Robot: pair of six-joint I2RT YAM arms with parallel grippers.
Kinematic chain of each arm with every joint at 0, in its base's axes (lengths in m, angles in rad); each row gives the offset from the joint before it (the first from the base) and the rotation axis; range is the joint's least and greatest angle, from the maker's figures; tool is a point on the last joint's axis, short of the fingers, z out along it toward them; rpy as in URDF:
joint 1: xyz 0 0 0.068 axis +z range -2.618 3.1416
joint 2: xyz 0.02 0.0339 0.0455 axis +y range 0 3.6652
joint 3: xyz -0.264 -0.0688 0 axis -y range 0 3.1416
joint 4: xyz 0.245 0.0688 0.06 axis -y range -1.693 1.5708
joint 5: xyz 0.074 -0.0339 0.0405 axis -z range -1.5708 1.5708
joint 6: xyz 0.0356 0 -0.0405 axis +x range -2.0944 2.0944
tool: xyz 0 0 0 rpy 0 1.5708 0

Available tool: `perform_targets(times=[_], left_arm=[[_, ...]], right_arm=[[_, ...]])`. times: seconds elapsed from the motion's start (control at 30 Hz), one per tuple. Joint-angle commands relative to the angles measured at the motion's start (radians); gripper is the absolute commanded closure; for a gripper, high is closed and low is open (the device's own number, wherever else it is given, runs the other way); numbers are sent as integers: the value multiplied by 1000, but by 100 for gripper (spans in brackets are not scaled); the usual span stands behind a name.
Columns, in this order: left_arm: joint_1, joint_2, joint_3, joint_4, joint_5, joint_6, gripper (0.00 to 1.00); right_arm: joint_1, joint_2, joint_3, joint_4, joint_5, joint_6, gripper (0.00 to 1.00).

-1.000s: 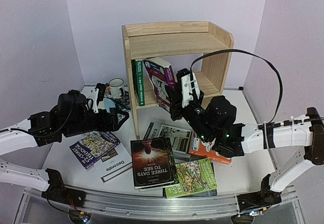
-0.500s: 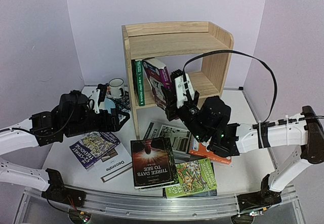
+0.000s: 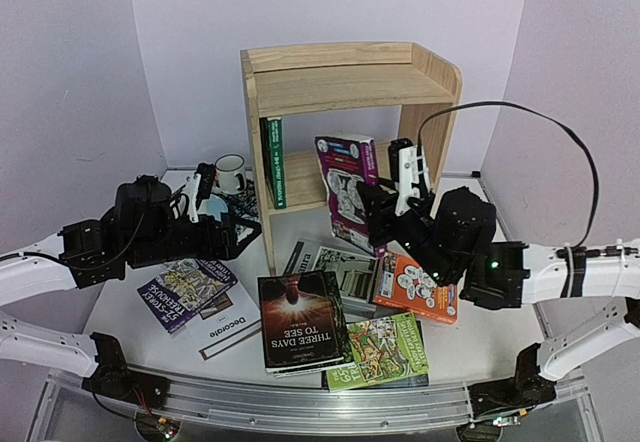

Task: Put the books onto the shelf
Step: Pass from the right arm to the left

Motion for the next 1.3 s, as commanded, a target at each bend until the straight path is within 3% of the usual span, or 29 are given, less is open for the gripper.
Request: perform_targets(times=[0.0,0.23,0.43,0.7,1.13,1.27], left_arm=[[4,-9,0,144,116,56,14],[16,25,14,302,324,61,15],[64,15,-16,422,480,16,14],[68,10,-46,503,524,-60,13],[69,-19,-82,504,456,-131,6],[68,-12,-74,519,490,-141,5]], right_arm=[[1,-121,129,-470,44,320,100],[1,-132,297,-820,-267,532,100],[1,-143,373,-924,-465,628,100],[2,-151,357,-757,-630,739,100],[1,-141,422,-626,-658,716,100],[1,-116,427,-535,-710,747,100]])
